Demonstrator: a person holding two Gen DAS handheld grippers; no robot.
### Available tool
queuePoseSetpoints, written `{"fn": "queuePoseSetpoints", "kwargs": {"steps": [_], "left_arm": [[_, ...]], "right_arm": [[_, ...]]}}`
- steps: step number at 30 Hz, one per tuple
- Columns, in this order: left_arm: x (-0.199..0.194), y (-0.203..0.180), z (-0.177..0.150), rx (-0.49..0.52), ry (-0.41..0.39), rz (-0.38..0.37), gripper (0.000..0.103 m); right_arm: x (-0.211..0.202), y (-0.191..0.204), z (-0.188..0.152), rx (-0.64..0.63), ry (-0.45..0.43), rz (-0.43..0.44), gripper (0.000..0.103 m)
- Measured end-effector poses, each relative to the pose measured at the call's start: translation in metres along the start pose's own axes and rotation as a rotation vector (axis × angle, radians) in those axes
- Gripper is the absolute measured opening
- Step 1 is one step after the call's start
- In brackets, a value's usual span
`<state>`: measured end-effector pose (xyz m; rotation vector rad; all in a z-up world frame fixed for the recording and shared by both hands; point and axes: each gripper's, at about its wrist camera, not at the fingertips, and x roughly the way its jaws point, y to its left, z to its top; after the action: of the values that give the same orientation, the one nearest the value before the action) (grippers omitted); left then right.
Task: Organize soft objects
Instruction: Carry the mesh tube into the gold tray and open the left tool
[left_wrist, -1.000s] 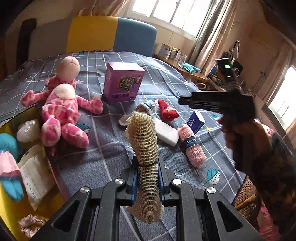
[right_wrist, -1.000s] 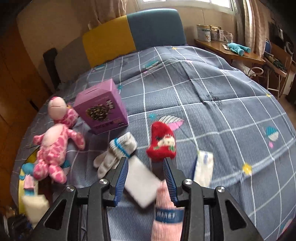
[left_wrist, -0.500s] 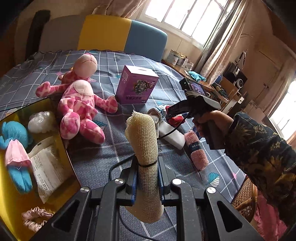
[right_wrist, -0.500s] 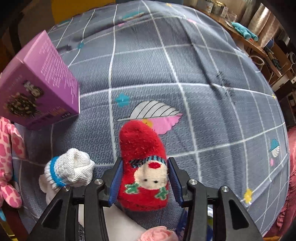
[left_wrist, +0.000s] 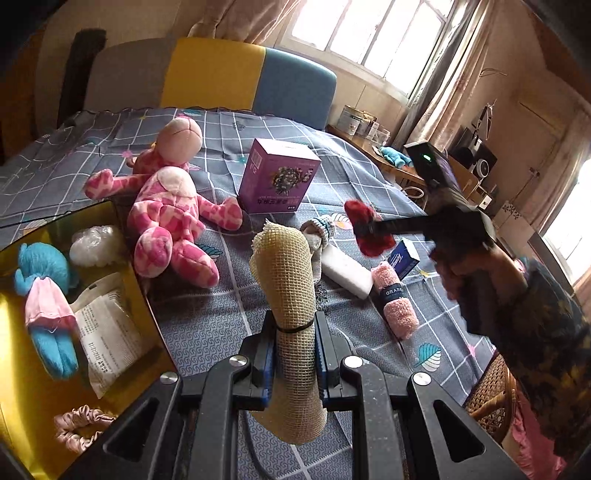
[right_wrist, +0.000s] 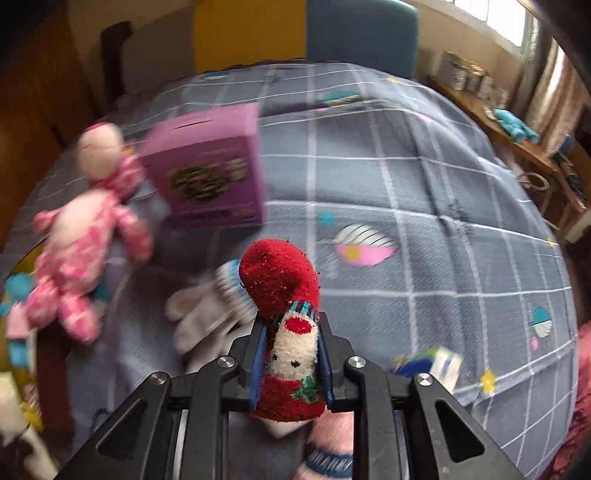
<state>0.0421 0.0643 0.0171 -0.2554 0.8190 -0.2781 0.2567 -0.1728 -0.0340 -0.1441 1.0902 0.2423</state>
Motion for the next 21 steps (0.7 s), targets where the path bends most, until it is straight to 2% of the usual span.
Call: {"fn": "queuePoseSetpoints", "kwargs": {"steps": [6, 9, 12, 14, 19, 21], "left_arm": [[-0.014, 0.000, -0.003, -0.004, -0.023, 0.012, 0.018], [-0.022, -0.001, -0.005, -0.005, -0.036, 0.022, 0.018], [-0.032, 0.000, -0.007, -0.007, -0.048, 0.038, 0.018], [-0.037, 0.003, -0.009, -0.014, -0.053, 0.059, 0.018], [-0.047, 0.013, -0.014, -0.035, -0.064, 0.101, 0.018], [-0.052, 0.018, -0.016, -0.043, -0.070, 0.127, 0.018]], "right_arm": [[-0.018, 0.043, -0.053, -0.098, 0.061, 0.194, 0.023], [-0.006, 0.061, -0.080, -0.125, 0.103, 0.196, 0.023], [0.022, 0.067, -0.098, -0.140, 0.176, 0.142, 0.024], [0.026, 0.068, -0.103, -0.128, 0.146, 0.163, 0.024], [0.027, 0.058, -0.104, -0.072, 0.139, 0.207, 0.025], [0.026, 0.059, -0.105, -0.087, 0.123, 0.210, 0.025]]}}
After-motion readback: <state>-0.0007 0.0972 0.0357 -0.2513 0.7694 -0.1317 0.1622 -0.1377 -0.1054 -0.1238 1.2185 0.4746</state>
